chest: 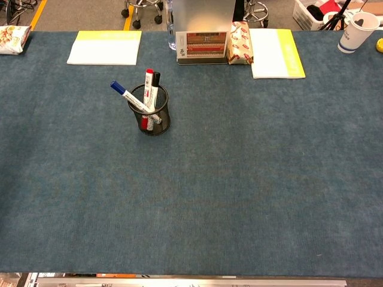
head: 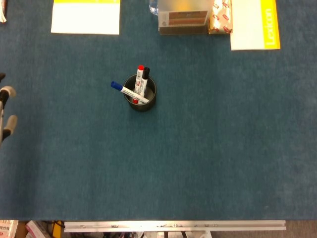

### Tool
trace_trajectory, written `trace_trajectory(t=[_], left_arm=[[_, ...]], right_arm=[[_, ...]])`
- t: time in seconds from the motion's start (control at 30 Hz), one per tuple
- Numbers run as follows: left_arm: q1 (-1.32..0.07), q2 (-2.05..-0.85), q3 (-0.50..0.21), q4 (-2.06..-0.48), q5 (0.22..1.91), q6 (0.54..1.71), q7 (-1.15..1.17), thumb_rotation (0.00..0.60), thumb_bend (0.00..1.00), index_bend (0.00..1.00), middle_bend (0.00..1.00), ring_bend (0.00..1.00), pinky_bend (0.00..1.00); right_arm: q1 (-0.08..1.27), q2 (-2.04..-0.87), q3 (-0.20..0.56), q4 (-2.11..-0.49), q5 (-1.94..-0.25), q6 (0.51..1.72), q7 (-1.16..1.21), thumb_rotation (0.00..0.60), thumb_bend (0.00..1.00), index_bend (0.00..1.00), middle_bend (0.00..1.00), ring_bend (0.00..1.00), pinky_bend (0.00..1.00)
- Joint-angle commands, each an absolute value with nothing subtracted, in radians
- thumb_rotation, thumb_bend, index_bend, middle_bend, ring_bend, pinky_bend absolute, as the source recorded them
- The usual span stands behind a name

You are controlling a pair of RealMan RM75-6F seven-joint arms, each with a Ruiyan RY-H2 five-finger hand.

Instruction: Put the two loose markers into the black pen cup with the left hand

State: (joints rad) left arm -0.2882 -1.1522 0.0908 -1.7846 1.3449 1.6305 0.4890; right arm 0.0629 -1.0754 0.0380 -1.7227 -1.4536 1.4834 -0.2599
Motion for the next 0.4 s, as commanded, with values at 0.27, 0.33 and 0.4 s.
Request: trace_trajectory(t=[0.27,0.33,0.4], left_arm=[[-0.236,-1.128,0.079,-1.663,1.361,1.537,0.266,0.600,0.22,0.41,0.23,0.18,0.10],[-0.229,-1.132,0.064,-1.656,1.353,1.540,0.259,0.600,0.22,0.41,0.24,0.18,0.11],[-0.221,-1.137,0.051,-1.653,1.343,1.540,0.264,0.600,0.22,0.41,0.25,0.18,0.12]], right_arm=[[0.044,-1.063,0.055,-1.739,-1.451,1.521,-0.276,0.600,0.12,0.48,0.39,0.42,0.44],[0.048,-1.063,0.057,-1.736,-1.436,1.505,-0.271,0.600,0.12,0.48,0.39,0.42,0.44],[0.053,-1.061,0.054,-1.739,-1.433,1.487,-0.263,0.600,0.12,0.48,0.39,0.42,0.44]])
